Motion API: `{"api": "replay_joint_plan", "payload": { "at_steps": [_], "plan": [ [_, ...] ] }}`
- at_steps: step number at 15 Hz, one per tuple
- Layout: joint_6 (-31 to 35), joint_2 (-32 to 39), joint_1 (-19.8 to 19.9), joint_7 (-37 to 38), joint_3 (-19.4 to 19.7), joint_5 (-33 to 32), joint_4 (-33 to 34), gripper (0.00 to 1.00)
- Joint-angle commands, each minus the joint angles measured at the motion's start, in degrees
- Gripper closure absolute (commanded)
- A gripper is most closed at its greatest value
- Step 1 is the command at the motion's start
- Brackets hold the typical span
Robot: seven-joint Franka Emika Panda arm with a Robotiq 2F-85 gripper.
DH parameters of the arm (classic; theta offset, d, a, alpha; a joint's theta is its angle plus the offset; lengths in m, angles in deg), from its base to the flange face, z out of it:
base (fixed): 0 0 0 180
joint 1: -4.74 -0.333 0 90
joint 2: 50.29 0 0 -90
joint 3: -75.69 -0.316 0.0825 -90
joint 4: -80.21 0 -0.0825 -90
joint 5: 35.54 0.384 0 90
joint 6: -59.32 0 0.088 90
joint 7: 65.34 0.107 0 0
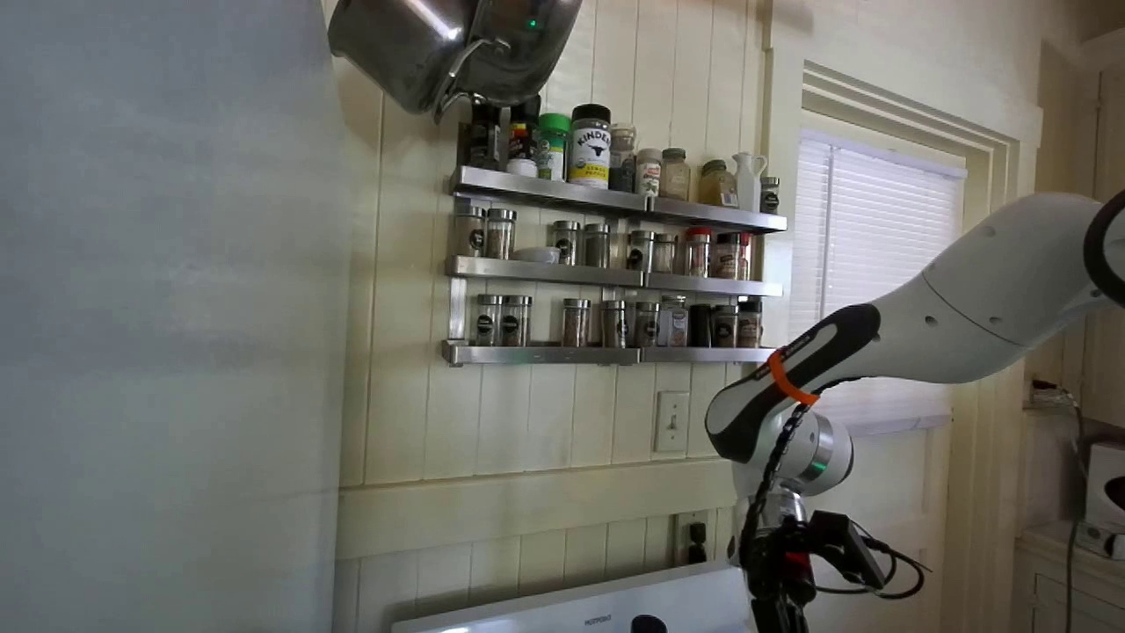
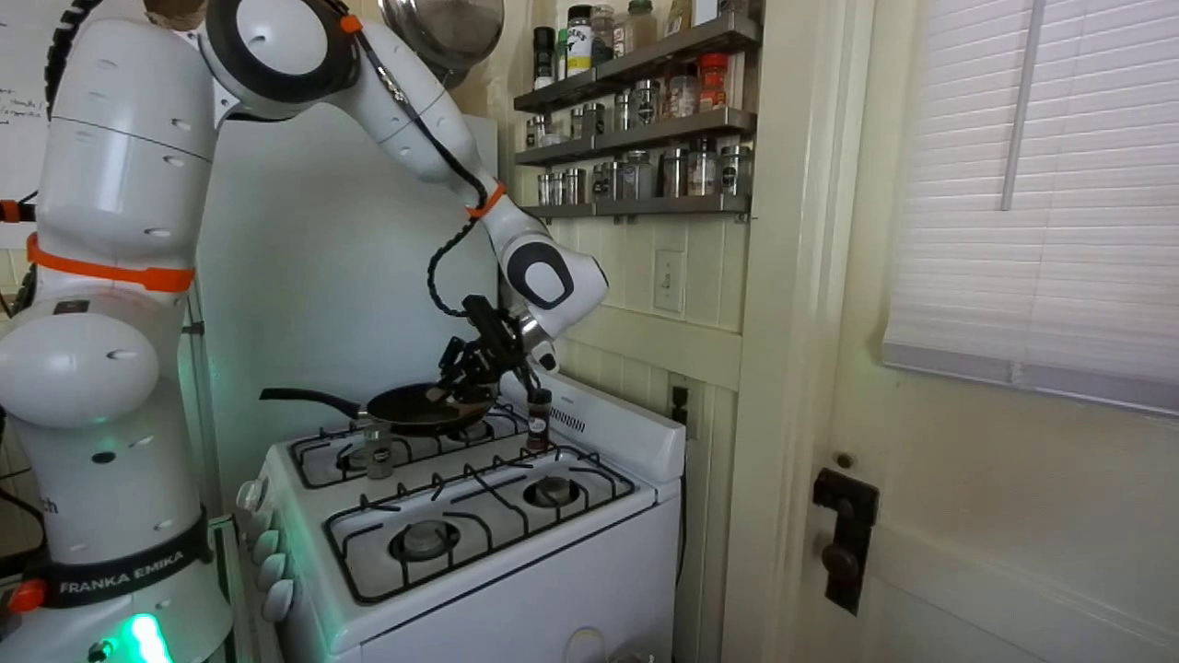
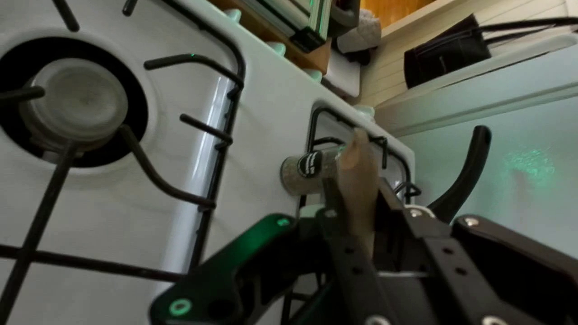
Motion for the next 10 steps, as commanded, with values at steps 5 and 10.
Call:
{"api": "replay_joint_plan", "payload": {
  "at_steps": [5, 10],
  "plan": [
    [6.3, 1.2, 0.0, 1.5, -0.9, 2.5, -1.6, 0.95],
    [5.1, 3.1, 0.0, -1.9, -2.2, 3.4, 0.0, 0.95]
  ]
}}
